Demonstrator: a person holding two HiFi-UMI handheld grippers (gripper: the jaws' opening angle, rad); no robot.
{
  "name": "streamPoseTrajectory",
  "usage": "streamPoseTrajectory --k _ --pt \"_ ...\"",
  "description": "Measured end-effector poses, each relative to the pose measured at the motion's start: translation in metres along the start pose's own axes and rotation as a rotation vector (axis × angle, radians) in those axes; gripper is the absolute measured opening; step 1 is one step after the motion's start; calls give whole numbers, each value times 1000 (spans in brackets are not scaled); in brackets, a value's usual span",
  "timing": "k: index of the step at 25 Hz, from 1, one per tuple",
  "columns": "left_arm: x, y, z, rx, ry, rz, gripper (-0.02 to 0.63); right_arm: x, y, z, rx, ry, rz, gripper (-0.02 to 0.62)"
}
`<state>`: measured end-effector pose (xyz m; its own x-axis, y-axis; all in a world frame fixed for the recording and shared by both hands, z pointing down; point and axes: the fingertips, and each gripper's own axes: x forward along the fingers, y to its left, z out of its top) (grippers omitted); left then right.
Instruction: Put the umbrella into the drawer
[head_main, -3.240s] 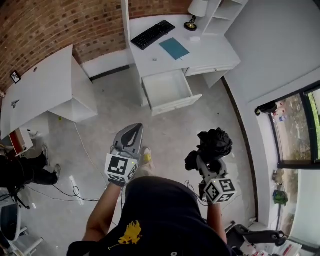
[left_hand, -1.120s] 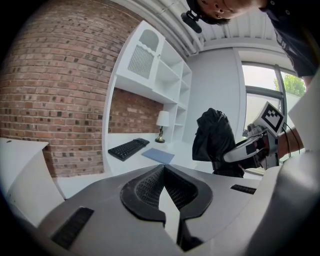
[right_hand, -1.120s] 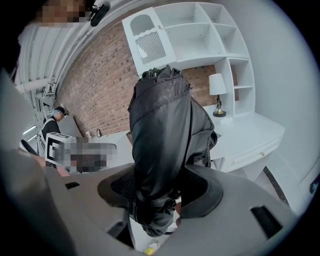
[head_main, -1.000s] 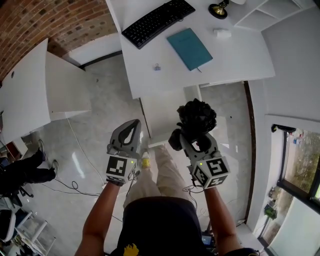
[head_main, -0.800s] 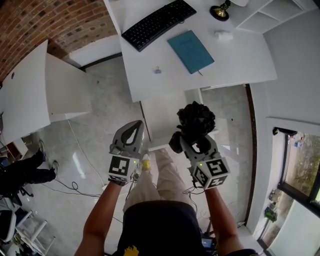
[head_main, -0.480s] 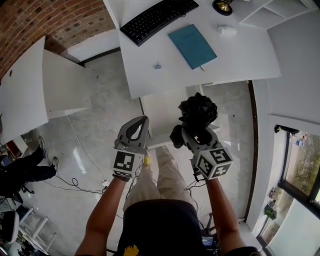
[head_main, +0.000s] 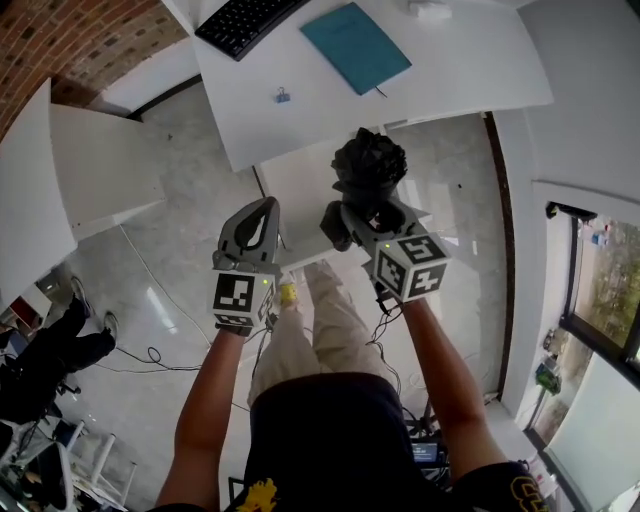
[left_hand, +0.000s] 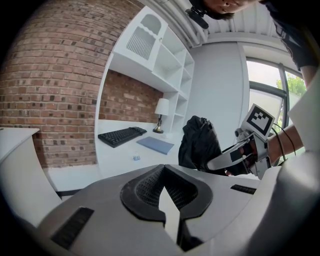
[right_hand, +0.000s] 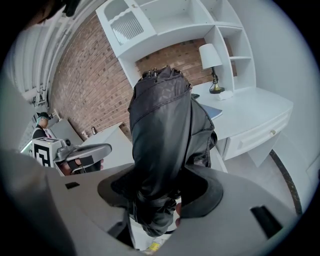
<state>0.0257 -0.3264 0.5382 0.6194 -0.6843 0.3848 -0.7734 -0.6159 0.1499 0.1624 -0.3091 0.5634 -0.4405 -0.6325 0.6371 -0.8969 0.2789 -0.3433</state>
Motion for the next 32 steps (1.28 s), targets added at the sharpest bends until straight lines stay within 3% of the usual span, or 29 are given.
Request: streamPoseTrajectory --k 9,16,32 --pt "7 1 -18 -15 31 1 14 27 -12 -15 -32 88 6 229" --pt "15 -1 -34 -23 52 17 14 40 -16 -47 -100 217 9 221" --pt "25 4 -62 -61 96 24 14 67 -32 -87 -33 341 11 215"
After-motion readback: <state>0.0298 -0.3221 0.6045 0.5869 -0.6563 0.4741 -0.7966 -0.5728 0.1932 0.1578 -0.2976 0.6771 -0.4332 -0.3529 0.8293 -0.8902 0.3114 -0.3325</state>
